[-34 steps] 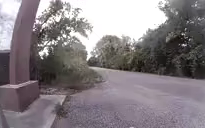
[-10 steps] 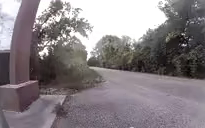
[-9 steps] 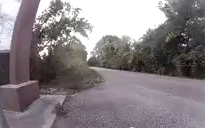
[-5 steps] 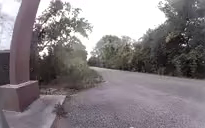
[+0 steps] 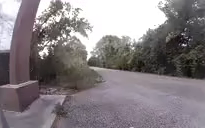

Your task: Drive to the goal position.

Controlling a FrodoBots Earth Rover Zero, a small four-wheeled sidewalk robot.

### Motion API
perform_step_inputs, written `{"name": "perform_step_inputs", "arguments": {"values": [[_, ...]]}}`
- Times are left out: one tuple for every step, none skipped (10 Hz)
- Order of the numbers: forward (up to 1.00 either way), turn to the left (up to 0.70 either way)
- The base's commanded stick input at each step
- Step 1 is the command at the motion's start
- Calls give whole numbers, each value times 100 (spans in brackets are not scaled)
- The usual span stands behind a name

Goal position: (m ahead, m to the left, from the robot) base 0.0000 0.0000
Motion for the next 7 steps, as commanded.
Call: {"name": "perform_step_inputs", "arguments": {"values": [[5,0],[5,0],[5,0],[5,0],[5,0],[5,0],[5,0]]}}
